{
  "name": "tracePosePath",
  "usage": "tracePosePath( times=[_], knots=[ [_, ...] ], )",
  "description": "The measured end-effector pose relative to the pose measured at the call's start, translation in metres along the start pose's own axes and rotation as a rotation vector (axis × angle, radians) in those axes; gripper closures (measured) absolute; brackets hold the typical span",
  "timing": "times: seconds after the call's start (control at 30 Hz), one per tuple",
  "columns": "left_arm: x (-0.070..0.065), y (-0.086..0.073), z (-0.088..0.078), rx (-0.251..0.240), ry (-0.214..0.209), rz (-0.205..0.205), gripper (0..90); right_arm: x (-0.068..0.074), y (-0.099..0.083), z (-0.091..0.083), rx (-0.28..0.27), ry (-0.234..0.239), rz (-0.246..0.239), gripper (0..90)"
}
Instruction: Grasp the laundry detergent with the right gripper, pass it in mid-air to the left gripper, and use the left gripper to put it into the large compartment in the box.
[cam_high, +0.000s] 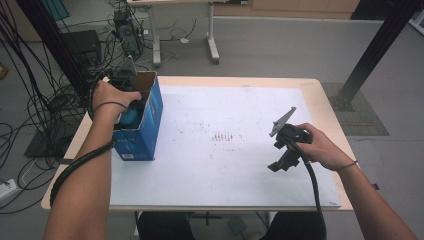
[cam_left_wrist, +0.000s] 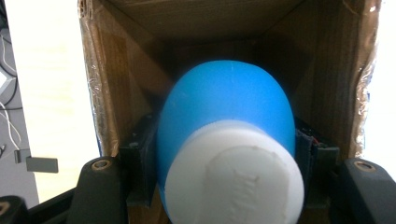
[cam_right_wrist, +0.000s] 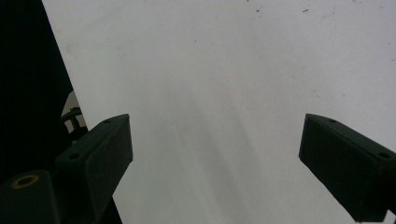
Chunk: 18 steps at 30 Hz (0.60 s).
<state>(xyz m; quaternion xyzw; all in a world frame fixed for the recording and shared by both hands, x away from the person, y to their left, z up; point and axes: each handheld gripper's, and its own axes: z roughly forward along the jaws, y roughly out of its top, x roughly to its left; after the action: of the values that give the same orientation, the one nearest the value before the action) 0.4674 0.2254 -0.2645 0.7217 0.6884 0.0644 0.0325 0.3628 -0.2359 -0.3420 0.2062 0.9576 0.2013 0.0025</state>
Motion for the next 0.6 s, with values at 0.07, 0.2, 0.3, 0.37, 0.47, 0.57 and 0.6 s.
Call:
tracePosePath(
  times=[0.07,0.2,0.3,0.37,0.47,0.57,0.6],
  knots=[
    [0.0,0.0,0.0,0.002,-0.001,0.001,37.3,0.0,0.0,0.0,0.0,0.002,0.005,9.0],
    [0.0,0.0,0.0,0.003,0.003,0.004,37.2,0.0,0.0,0.002,0.002,0.002,0.002,9.0],
    [-0.001,0.0,0.0,0.008,0.0,0.009,36.8,-0.001,-0.001,0.002,-0.003,0.001,0.008,9.0],
    [-0.002,0.0,-0.002,0.013,0.008,0.01,34.6,-0.001,-0.001,0.001,-0.004,0.003,0.01,9.1],
    [-0.002,0.001,-0.004,0.011,0.009,0.012,34.3,-0.002,-0.001,0.002,-0.007,0.002,0.01,9.1],
    [-0.002,0.001,-0.009,0.008,0.01,0.004,34.3,-0.002,-0.001,0.002,-0.007,0.004,0.009,9.0],
    [-0.001,0.001,-0.011,0.007,0.01,0.004,34.2,-0.002,-0.001,0.002,-0.006,0.005,0.008,9.1]
  ],
)
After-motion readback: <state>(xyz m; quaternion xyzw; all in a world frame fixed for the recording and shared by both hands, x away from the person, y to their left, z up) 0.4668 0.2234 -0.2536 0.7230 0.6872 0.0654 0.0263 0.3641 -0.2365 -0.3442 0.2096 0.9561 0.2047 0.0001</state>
